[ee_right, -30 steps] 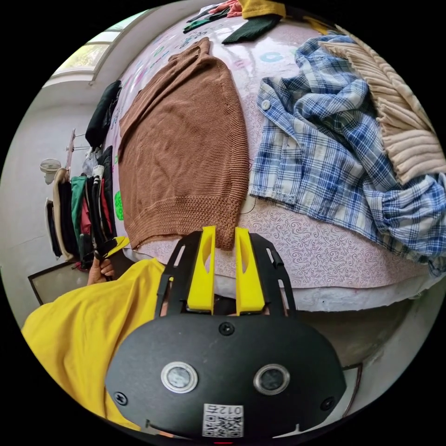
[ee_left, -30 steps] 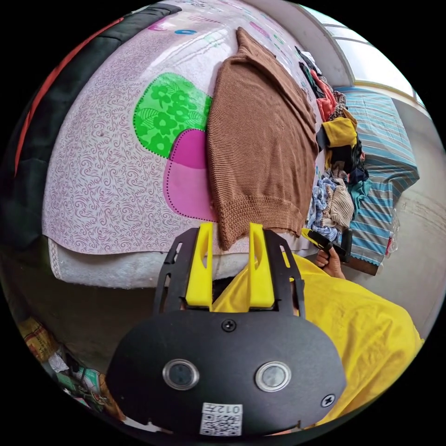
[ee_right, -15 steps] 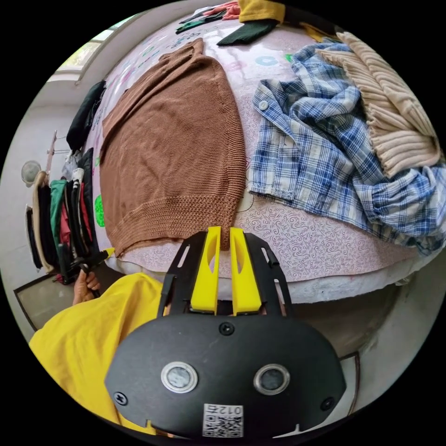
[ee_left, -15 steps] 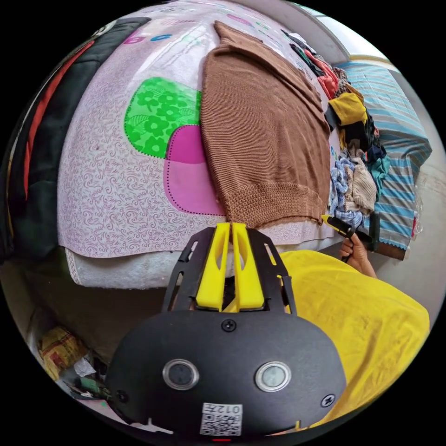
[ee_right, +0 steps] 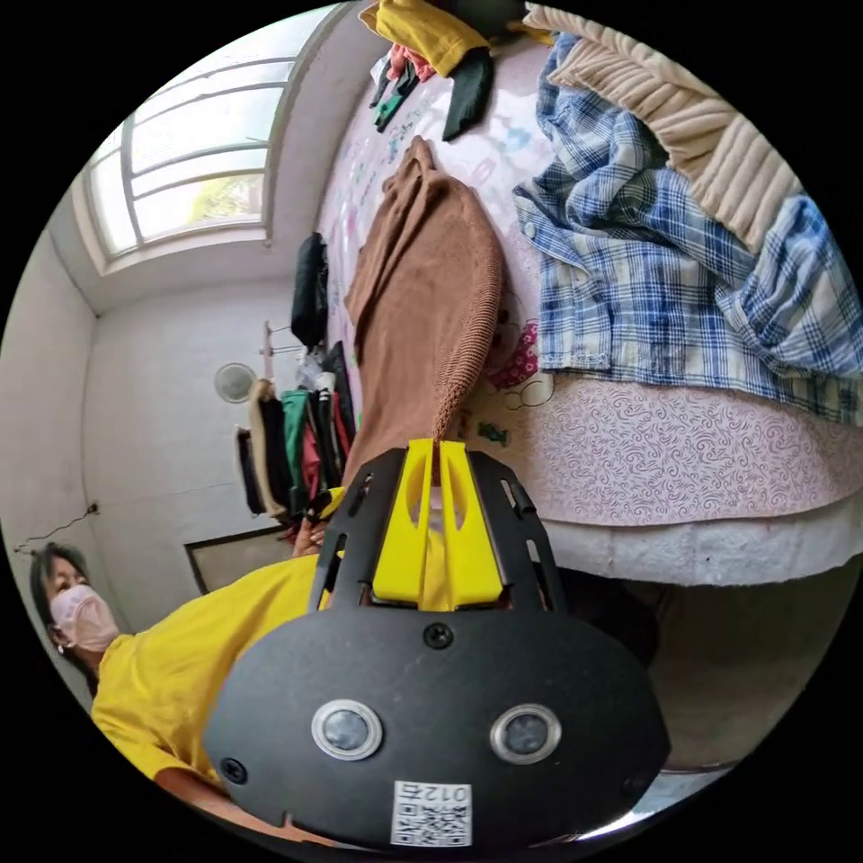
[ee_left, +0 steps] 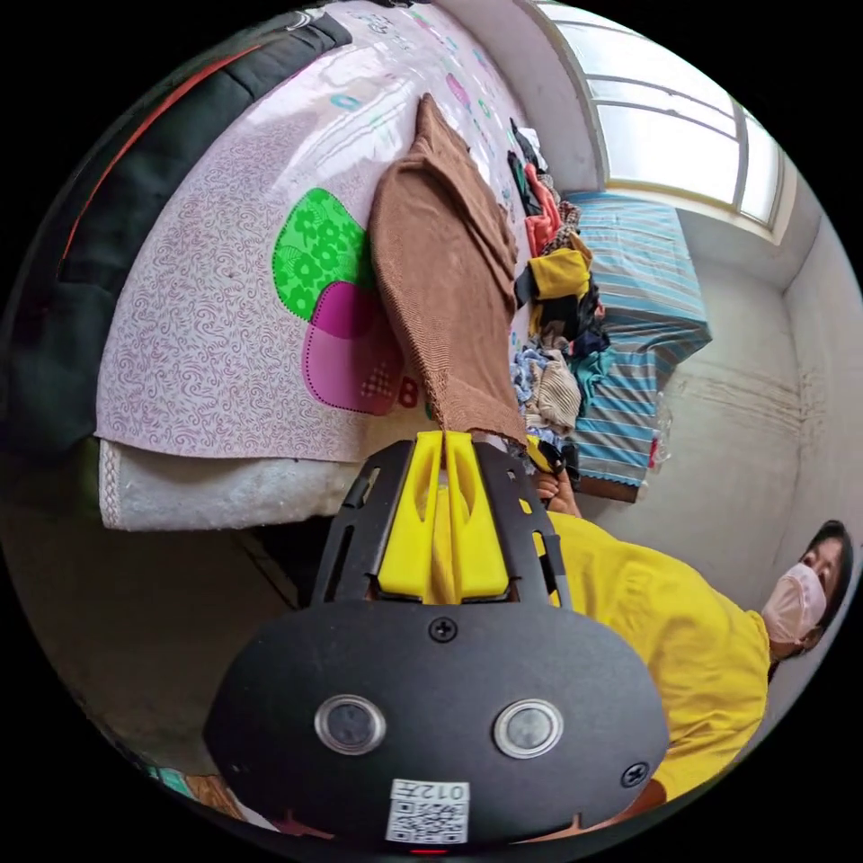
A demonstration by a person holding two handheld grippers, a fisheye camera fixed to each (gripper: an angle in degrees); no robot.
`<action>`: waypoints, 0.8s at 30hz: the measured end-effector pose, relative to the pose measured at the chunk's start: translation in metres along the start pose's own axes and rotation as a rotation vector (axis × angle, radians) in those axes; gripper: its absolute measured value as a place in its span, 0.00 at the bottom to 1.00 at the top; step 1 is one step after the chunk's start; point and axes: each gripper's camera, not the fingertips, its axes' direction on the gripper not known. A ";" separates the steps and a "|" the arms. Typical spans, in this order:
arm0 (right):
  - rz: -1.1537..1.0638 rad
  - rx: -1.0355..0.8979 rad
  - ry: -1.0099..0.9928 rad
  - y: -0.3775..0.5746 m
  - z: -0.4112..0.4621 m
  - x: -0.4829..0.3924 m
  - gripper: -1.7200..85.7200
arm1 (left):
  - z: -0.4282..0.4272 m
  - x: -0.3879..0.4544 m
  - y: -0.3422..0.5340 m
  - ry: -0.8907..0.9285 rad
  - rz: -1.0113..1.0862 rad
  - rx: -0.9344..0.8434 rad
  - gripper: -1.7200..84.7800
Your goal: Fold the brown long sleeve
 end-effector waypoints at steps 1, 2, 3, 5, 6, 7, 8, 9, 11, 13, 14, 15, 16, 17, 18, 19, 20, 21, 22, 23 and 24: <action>-0.005 0.006 -0.027 0.003 -0.008 -0.002 0.03 | -0.004 0.001 0.003 0.016 0.005 0.004 0.02; -0.015 0.012 -0.072 0.010 -0.023 -0.006 0.03 | -0.011 0.002 0.009 0.052 0.015 0.013 0.02; -0.024 0.014 -0.109 0.017 -0.036 -0.011 0.03 | -0.018 0.003 0.015 0.082 0.016 0.015 0.02; -0.034 0.013 -0.151 0.028 -0.056 -0.018 0.03 | -0.028 0.006 0.026 0.121 0.020 0.023 0.02; -0.037 0.016 -0.175 0.036 -0.069 -0.022 0.03 | -0.035 0.007 0.034 0.136 0.016 0.023 0.02; -0.038 0.019 -0.191 0.040 -0.076 -0.024 0.03 | -0.038 0.007 0.038 0.144 0.010 0.024 0.02; -0.035 0.025 -0.226 0.049 -0.089 -0.027 0.03 | -0.044 0.007 0.046 0.171 -0.001 0.027 0.02; -0.030 0.032 -0.256 0.057 -0.100 -0.030 0.03 | -0.049 0.007 0.054 0.199 -0.012 0.033 0.02; -0.034 0.038 -0.291 0.067 -0.115 -0.038 0.03 | -0.058 0.005 0.063 0.235 -0.029 0.057 0.02; -0.042 0.045 -0.301 0.072 -0.126 -0.046 0.03 | -0.065 0.002 0.067 0.286 -0.048 0.086 0.03; -0.044 0.050 -0.304 0.071 -0.132 -0.051 0.03 | -0.068 -0.001 0.066 0.312 -0.061 0.108 0.03; -0.048 0.056 -0.306 0.067 -0.136 -0.055 0.03 | -0.071 -0.003 0.061 0.335 -0.064 0.132 0.03; -0.052 0.058 -0.306 0.064 -0.137 -0.058 0.03 | -0.072 -0.004 0.057 0.346 -0.060 0.140 0.03; -0.059 0.062 -0.308 0.056 -0.138 -0.061 0.03 | -0.072 -0.005 0.047 0.362 -0.054 0.147 0.03; -0.058 0.070 -0.318 0.047 -0.138 -0.064 0.03 | -0.072 -0.004 0.035 0.372 -0.051 0.155 0.03; -0.057 0.075 -0.325 0.042 -0.139 -0.065 0.03 | -0.072 -0.004 0.028 0.376 -0.044 0.158 0.03; -0.061 0.086 -0.333 0.031 -0.138 -0.069 0.03 | -0.072 -0.001 0.015 0.379 -0.024 0.163 0.03; -0.067 0.094 -0.336 0.019 -0.138 -0.073 0.03 | -0.072 0.001 0.001 0.381 -0.017 0.169 0.03; -0.067 0.100 -0.338 0.013 -0.137 -0.075 0.03 | -0.072 0.002 -0.006 0.386 -0.015 0.173 0.03; -0.067 0.113 -0.341 0.000 -0.137 -0.078 0.03 | -0.072 0.004 -0.021 0.394 -0.004 0.176 0.03; -0.064 0.121 -0.347 -0.014 -0.136 -0.081 0.03 | -0.072 0.006 -0.035 0.400 -0.002 0.181 0.03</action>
